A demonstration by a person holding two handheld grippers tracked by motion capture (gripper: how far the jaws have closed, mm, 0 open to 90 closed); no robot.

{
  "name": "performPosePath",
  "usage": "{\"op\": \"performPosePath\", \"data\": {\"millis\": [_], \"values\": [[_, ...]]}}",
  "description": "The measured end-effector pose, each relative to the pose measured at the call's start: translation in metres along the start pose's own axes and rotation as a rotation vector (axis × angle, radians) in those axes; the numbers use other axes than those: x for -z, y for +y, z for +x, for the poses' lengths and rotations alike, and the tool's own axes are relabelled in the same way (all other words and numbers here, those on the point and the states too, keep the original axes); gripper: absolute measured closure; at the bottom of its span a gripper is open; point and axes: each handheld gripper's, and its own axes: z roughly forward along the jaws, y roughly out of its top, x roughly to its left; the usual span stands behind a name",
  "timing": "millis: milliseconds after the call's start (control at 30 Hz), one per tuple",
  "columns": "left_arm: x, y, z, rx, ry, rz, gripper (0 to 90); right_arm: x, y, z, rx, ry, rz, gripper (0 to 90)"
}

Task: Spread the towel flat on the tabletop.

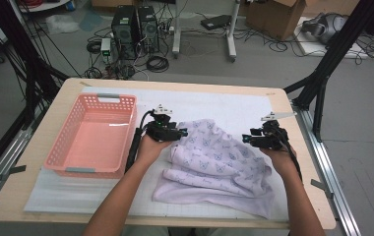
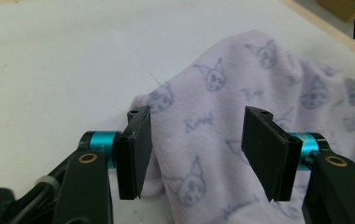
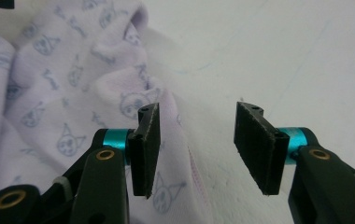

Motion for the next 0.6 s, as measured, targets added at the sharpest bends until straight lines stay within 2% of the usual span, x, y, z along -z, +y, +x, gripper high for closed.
{"op": "performPosePath", "data": {"millis": [33, 67, 100, 133, 167, 200, 267, 300, 333, 367, 400, 433, 467, 500, 533, 567, 600], "values": [[-0.006, 0.000, 0.001, -0.002, 0.007, 0.009, 42.3, -0.008, 0.000, -0.001, 0.000, 0.008, 0.019, 51.1], [-0.012, 0.001, 0.001, -0.004, 0.013, 0.022, 42.3, -0.008, 0.000, -0.001, 0.000, 0.008, 0.019, 51.1], [-0.023, 0.002, 0.001, 0.008, 0.006, 0.053, 40.7, -0.025, -0.001, -0.001, 0.012, 0.029, 0.059, 52.2], [-0.023, 0.002, 0.001, 0.008, 0.006, 0.053, 40.4, -0.032, -0.001, 0.000, 0.020, 0.041, 0.073, 52.6], [-0.028, 0.002, 0.000, 0.012, 0.009, 0.061, 40.4, -0.032, -0.001, 0.000, 0.020, 0.041, 0.073, 52.6], [-0.033, 0.003, -0.002, 0.009, 0.014, 0.068, 40.7, -0.047, 0.000, 0.003, 0.035, 0.062, 0.095, 53.4], [-0.040, 0.001, -0.004, -0.005, 0.022, 0.093, 46.7, -0.057, 0.000, 0.007, 0.045, 0.076, 0.111, 56.1], [-0.043, 0.000, -0.005, -0.017, 0.033, 0.110, 52.2, -0.058, 0.002, 0.009, 0.039, 0.078, 0.104, 66.9], [-0.044, -0.001, -0.006, -0.027, 0.044, 0.118, 58.7, -0.058, 0.002, 0.009, 0.046, 0.116, 0.107, 76.9], [-0.044, -0.001, -0.006, -0.031, 0.059, 0.115, 58.7, -0.058, 0.002, 0.009, 0.046, 0.116, 0.107, 76.9], [-0.043, 0.000, -0.006, -0.015, 0.054, 0.114, 73.6, -0.054, 0.004, 0.012, 0.074, 0.090, 0.109, 85.0], [-0.041, 0.001, -0.006, -0.022, 0.045, 0.110, 77.5, -0.051, 0.006, 0.012, 0.069, 0.073, 0.105, 85.4], [-0.033, 0.004, -0.008, -0.039, 0.057, 0.083, 79.7, -0.046, 0.007, 0.011, 0.065, 0.045, 0.079, 85.7], [-0.027, 0.007, -0.008, -0.034, 0.064, 0.055, 80.2, -0.040, 0.008, 0.008, 0.056, 0.016, 0.046, 85.8], [-0.027, 0.007, -0.008, -0.034, 0.064, 0.055, 80.2, -0.033, 0.010, 0.006, 0.040, -0.028, 0.010, 85.8], [-0.011, 0.015, -0.006, -0.015, 0.092, -0.033, 80.1, -0.025, 0.012, 0.004, 0.030, -0.076, -0.028, 85.8], [-0.002, 0.019, -0.005, -0.010, 0.105, -0.078, 80.1, -0.016, 0.013, 0.001, 0.021, -0.122, -0.075, 85.8]]}}
